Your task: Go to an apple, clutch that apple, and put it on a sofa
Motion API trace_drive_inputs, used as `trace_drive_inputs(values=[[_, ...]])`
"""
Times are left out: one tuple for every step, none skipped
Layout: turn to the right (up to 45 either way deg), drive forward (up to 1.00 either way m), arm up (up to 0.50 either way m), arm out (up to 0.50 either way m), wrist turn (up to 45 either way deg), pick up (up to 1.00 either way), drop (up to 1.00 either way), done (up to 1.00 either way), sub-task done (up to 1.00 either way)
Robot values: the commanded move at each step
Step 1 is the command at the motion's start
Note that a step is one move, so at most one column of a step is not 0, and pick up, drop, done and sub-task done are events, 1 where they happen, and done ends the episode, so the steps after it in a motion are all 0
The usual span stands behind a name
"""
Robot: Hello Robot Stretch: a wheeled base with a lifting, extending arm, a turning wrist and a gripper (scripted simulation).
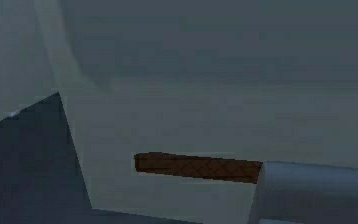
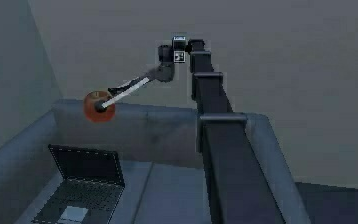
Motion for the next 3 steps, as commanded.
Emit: trace_drive_inputs(values=[[0.0, 0.0, 0.0, 0.0, 39.0, 0.0, 0.0, 0.0, 0.0], [0.0, 0.0, -0.36, 0.0, 0.0, 0.0, 0.0, 0.0, 0.0], [0.0, 0.0, -0.32, 0.0, 0.0, 0.0, 0.0, 0.0, 0.0]])
